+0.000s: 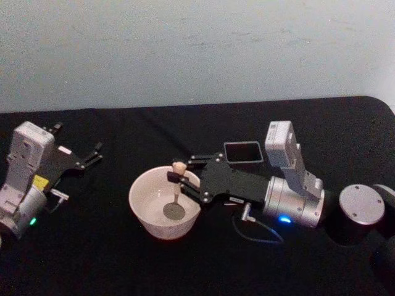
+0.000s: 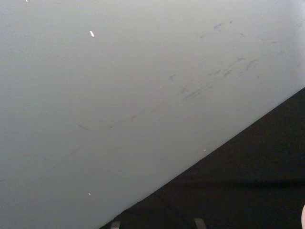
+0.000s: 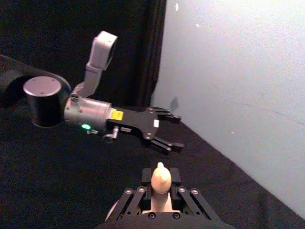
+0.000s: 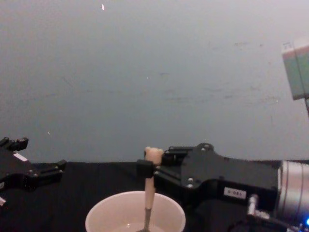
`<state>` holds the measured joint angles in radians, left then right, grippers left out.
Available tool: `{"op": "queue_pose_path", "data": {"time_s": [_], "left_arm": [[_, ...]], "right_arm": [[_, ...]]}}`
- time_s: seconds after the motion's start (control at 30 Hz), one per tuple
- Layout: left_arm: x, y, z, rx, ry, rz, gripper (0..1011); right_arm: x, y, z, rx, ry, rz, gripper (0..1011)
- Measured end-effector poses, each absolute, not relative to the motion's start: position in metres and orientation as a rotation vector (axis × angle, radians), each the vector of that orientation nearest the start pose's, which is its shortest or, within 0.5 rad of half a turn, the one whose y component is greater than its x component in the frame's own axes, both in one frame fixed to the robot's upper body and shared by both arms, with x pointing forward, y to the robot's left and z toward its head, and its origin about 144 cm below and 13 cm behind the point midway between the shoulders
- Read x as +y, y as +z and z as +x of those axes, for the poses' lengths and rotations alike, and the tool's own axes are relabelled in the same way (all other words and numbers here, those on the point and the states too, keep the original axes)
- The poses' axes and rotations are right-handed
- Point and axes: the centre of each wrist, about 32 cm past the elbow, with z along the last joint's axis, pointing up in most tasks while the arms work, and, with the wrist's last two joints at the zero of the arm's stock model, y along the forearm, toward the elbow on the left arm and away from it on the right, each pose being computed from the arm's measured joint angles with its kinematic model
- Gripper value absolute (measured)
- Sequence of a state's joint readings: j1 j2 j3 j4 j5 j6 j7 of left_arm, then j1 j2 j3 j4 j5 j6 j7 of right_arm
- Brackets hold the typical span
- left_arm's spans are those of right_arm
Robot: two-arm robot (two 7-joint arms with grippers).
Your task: Pick up the stirring spoon with one hand, stir inside the cup, then place it back in its original position.
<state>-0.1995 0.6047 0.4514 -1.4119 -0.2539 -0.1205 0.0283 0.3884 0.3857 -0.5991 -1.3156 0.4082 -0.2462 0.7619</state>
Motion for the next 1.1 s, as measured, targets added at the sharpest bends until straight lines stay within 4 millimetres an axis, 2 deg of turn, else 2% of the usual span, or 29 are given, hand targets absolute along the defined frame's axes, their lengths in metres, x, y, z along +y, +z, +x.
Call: {"op": "queue_pose_path", "data": {"time_s": [0.33,0.63,0.83,1.1], "left_arm": [[0.31,1.14,0.489,-0.285,1.248,0.305,1001],[0.31,1.14,0.489,-0.285,1.248,0.304,1001],[0.31,1.14,0.489,-0.285,1.248,0.305,1001],[0.31,1.14,0.489,-0.285,1.248,0.305,1001]], "right_arm": [[-0.189,1.153,0.533,-0.177,-0.336,-0.011,214],[-0.178,1.154,0.547,-0.186,-0.355,-0.005,214],[-0.177,1.155,0.554,-0.192,-0.378,-0.002,214],[-0.186,1.155,0.557,-0.192,-0.413,-0.009,213]]}}
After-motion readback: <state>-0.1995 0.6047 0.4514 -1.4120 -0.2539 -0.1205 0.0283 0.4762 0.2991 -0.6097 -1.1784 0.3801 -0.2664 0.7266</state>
